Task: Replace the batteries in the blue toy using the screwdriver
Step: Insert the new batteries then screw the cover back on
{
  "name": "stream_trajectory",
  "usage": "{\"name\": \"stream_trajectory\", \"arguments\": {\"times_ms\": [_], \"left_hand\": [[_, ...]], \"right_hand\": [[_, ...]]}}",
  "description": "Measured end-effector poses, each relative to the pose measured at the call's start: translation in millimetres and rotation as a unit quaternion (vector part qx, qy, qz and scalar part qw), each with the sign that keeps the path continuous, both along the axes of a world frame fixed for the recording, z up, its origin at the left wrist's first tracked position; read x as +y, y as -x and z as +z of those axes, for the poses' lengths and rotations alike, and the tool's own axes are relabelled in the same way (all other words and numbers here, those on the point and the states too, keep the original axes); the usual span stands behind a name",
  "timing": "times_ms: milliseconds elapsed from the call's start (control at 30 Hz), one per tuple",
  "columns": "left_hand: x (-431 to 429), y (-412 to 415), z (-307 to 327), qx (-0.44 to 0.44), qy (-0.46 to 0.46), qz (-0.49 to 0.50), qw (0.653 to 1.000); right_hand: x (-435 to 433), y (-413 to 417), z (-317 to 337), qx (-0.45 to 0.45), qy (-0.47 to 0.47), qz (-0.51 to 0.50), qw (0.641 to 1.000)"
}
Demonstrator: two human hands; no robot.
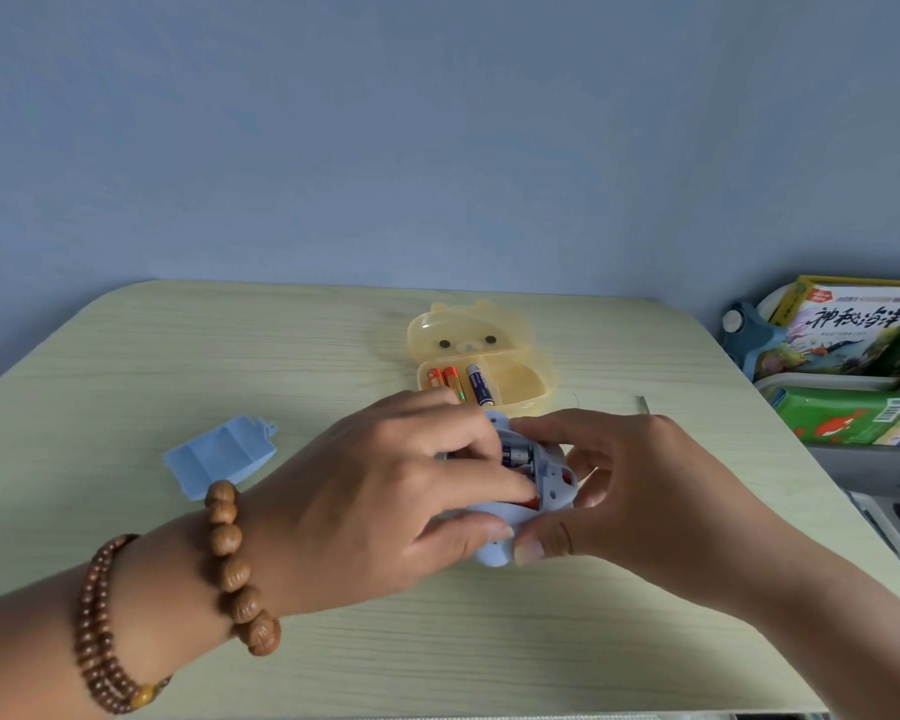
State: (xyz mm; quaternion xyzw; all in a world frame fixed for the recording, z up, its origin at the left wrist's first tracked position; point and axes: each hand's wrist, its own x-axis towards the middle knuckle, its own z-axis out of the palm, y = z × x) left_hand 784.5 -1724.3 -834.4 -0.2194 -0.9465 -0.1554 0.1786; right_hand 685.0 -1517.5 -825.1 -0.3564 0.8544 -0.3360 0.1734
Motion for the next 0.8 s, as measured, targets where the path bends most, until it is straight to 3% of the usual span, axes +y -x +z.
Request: {"name": "stream_trajectory", "arguments": {"times_ms": [500, 633, 800], "left_hand": [[8, -2, -5, 0.008, -0.02, 0.027, 0.999], [6, -2, -4, -0.031, -0.11, 0.044, 0.992], [7, -5, -6, -0.039, -0.146, 0.069, 0.986]], "right_hand": [[-1, -2, 7, 0.018, -0.014, 0.015, 1.0], [2, 3, 9, -0.06, -0.014, 0.05, 0.997], [7, 7, 6, -0.169, 0.053, 0.018, 0.984]]}}
